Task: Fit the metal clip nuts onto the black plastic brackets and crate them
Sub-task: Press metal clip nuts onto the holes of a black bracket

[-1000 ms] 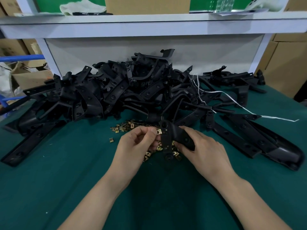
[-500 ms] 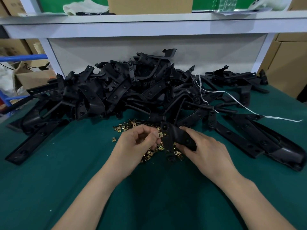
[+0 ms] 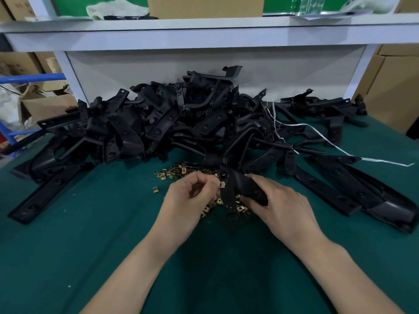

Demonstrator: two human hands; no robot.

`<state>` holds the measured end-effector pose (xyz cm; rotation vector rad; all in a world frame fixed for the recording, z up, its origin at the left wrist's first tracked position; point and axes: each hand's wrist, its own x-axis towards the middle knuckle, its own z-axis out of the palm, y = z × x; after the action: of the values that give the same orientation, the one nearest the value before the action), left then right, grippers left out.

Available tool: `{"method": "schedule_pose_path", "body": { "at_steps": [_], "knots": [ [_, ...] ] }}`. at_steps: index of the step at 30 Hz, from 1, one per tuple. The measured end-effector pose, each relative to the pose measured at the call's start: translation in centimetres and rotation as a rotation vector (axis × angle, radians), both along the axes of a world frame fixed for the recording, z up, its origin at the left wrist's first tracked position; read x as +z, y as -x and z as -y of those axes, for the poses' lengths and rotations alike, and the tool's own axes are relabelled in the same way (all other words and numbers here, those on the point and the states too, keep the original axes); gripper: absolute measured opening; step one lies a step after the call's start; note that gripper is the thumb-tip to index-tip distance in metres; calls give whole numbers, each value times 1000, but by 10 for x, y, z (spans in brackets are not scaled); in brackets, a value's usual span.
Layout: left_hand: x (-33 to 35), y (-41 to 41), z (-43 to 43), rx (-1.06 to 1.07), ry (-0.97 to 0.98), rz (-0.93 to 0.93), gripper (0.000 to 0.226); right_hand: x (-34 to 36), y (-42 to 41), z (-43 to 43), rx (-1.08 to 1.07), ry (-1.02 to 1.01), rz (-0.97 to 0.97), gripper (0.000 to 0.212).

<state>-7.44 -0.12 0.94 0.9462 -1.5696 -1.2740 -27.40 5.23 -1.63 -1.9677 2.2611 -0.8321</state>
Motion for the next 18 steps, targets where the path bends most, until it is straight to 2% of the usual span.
{"method": "schedule_pose_path", "body": {
  "at_steps": [5, 9, 14, 18],
  "knots": [
    [-4, 14, -10, 47, -45, -73, 18, -1, -2, 1, -33, -3, -41, 40],
    [-13, 19, -17, 32, 59, 95, 21, -1, -4, 1, -50, 6, -76, 41],
    [-18, 17, -16, 67, 74, 179, 24, -3, -14, 0, -26, 8, -156, 50],
    [-22, 16, -14, 189, 156, 356, 38, -3, -20, 0, -29, 54, -201, 51]
  ]
}}
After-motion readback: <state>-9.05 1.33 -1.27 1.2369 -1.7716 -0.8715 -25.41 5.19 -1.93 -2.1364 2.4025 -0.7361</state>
